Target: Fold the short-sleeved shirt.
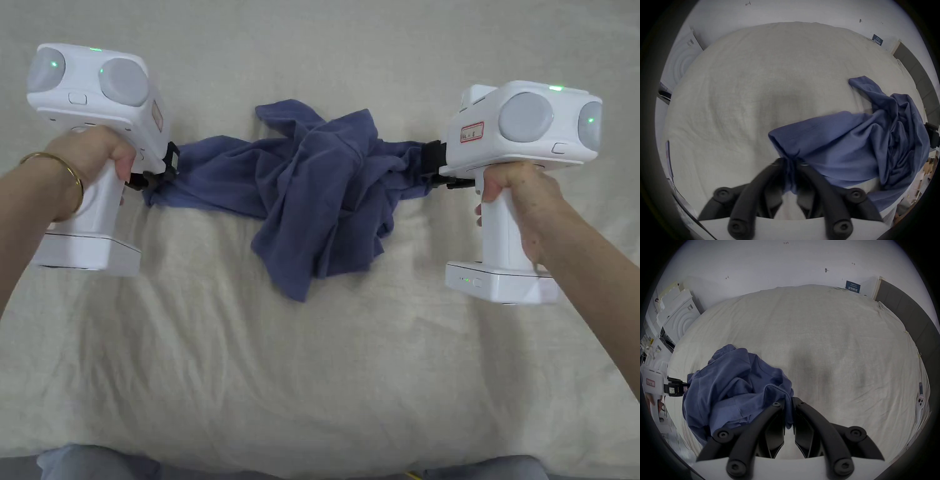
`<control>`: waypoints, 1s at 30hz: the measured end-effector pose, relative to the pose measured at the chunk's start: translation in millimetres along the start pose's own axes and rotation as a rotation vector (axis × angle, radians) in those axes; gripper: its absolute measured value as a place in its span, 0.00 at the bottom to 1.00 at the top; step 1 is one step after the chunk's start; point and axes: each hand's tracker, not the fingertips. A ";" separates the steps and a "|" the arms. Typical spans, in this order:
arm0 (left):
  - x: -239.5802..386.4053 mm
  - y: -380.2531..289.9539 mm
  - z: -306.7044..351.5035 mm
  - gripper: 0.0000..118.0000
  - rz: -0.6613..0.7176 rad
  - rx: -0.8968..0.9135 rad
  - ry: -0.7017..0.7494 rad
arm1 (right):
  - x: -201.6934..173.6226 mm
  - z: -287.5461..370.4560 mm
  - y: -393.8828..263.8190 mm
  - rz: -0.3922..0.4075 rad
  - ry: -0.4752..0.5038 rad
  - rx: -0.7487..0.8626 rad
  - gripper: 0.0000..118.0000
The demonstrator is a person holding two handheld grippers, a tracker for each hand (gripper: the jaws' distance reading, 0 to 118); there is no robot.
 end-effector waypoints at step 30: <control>-72.4 31.7 288.0 0.00 0.243 0.661 0.011 | 40.1 236.3 77.4 -0.001 -0.106 0.381 0.06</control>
